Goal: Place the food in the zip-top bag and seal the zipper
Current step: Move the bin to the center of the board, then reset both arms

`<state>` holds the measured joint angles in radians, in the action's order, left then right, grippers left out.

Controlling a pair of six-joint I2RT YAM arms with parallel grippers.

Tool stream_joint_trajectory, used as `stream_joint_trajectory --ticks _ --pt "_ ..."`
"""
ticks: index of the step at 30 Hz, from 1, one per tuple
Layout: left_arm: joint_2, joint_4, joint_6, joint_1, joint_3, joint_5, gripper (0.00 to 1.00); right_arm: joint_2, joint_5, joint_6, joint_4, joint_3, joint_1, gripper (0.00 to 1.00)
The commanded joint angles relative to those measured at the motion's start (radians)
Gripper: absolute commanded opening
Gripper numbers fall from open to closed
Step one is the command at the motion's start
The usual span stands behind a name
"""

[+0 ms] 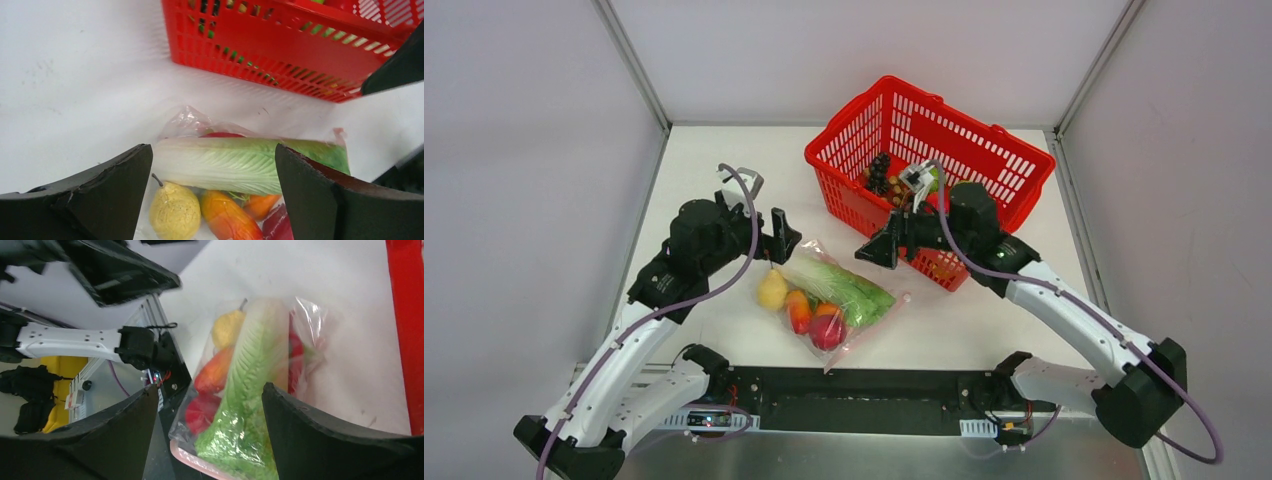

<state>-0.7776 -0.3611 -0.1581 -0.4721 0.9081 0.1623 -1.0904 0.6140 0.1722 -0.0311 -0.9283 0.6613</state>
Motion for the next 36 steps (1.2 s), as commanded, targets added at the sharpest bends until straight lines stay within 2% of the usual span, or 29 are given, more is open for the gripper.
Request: stream_joint_trajectory --ticks 1,5,7,11,16,19,24,29,33,36 --pt "0.009 0.080 -0.089 -0.003 -0.009 -0.156 0.98 -0.072 -0.142 0.039 0.129 -0.044 -0.003 0.79" --pt "-0.025 0.034 -0.114 -0.004 0.008 -0.216 0.99 -0.099 -0.495 0.044 0.129 -0.040 -0.061 0.81" --pt "-0.039 0.009 -0.126 -0.003 0.021 -0.233 0.99 -0.101 -0.533 0.019 0.095 -0.041 -0.095 0.82" --pt "-0.056 -0.017 -0.141 -0.003 0.031 -0.282 0.99 -0.095 -0.433 -0.045 0.101 -0.076 -0.123 0.83" --pt "-0.051 -0.022 -0.171 -0.003 0.023 -0.340 0.99 -0.016 -0.032 -0.086 0.050 -0.060 -0.122 0.83" --pt "-0.055 -0.001 -0.218 -0.003 0.011 -0.393 0.99 0.072 -0.030 -0.081 -0.011 -0.044 -0.123 0.84" --pt "-0.086 -0.028 -0.297 -0.003 0.040 -0.531 0.99 0.204 -0.459 -0.099 -0.082 0.013 -0.123 0.93" --pt "-0.093 -0.072 -0.321 -0.003 0.061 -0.647 0.99 0.205 -0.922 -0.125 -0.079 0.014 -0.130 0.99" --pt "-0.080 -0.118 -0.333 -0.003 0.061 -0.722 0.99 0.178 -1.076 -0.147 -0.015 -0.026 -0.171 1.00" --pt "-0.068 -0.130 -0.338 -0.004 0.052 -0.786 0.99 0.158 -1.081 -0.122 0.065 -0.067 -0.247 1.00"
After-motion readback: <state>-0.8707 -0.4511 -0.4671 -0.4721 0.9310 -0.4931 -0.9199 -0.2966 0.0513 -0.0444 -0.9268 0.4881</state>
